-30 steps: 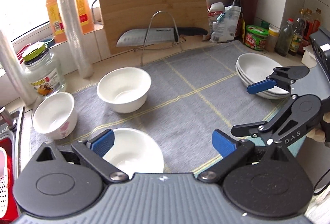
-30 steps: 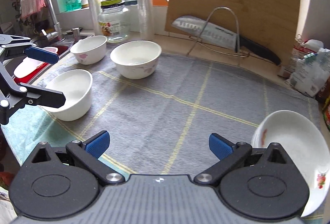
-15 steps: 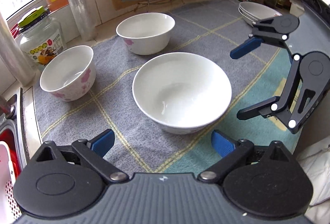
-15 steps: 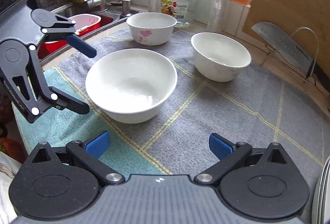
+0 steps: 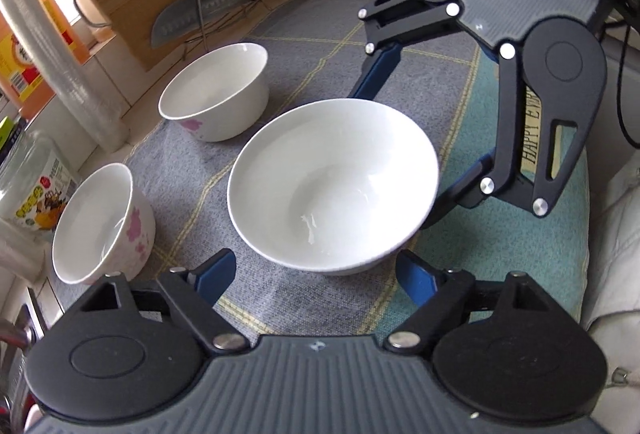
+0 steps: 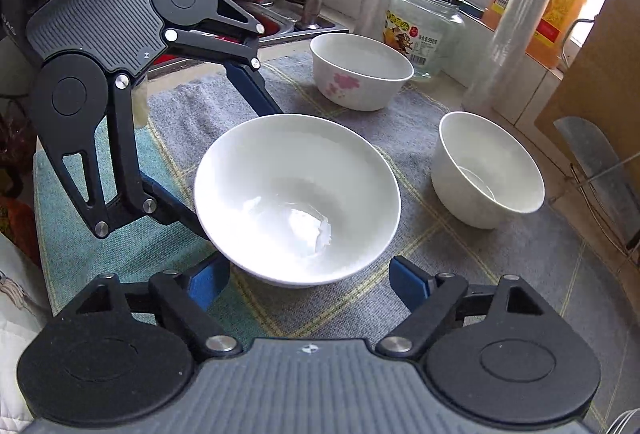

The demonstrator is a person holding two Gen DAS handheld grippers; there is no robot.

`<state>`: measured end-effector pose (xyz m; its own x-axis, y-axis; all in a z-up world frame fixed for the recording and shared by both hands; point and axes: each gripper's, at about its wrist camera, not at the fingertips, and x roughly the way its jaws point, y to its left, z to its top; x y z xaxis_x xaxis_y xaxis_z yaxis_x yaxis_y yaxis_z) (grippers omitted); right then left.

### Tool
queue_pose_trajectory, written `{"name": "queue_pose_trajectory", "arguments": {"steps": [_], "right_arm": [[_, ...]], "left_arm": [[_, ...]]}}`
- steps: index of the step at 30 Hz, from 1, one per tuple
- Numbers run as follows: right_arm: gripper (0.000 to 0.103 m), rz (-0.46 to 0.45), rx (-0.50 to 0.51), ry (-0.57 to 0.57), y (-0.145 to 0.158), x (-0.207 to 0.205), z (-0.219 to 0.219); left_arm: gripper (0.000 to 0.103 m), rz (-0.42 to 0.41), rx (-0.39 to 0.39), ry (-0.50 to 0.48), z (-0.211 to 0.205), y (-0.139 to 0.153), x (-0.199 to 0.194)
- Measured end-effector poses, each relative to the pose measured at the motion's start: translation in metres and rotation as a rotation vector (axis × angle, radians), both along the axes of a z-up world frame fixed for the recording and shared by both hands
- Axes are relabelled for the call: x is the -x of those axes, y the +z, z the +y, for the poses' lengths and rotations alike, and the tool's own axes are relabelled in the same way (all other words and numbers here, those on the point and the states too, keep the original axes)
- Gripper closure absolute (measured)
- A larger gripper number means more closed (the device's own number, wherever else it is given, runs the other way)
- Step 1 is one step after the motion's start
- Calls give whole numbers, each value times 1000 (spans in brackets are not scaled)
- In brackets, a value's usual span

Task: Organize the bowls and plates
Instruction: 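Close both grippers on the large bowl rim and lift it, then carry the large white bowl with both grippers beside the plate stack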

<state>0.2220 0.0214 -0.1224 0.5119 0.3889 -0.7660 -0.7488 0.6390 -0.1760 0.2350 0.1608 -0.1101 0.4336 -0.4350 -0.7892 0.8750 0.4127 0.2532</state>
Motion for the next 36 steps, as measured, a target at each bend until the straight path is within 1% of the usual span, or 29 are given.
{"name": "queue_pose_trajectory", "arguments": {"steps": [4, 9, 16, 20, 25, 31, 36], "right_arm": [[15, -6, 13, 37, 0, -2, 2], [18, -1, 17, 69, 0, -4, 2], [20, 10, 10, 71, 4, -2, 0], [20, -5, 13, 73, 10, 3, -8], [20, -6, 14, 70, 19, 7, -31], [20, 6, 36, 36, 25, 10, -72], [20, 8, 60, -3, 26, 12, -107]], "left_arm": [[18, -22, -21, -68, -1, 1, -1], [20, -15, -21, -127, -2, 1, -6], [21, 1, -37, -137, -9, 4, -8], [21, 5, -37, -134, -18, 11, -4], [21, -3, -32, -140, -40, 19, 1], [21, 8, 0, -170, -84, 20, -1], [21, 2, 18, -205, -123, 19, -3]]}}
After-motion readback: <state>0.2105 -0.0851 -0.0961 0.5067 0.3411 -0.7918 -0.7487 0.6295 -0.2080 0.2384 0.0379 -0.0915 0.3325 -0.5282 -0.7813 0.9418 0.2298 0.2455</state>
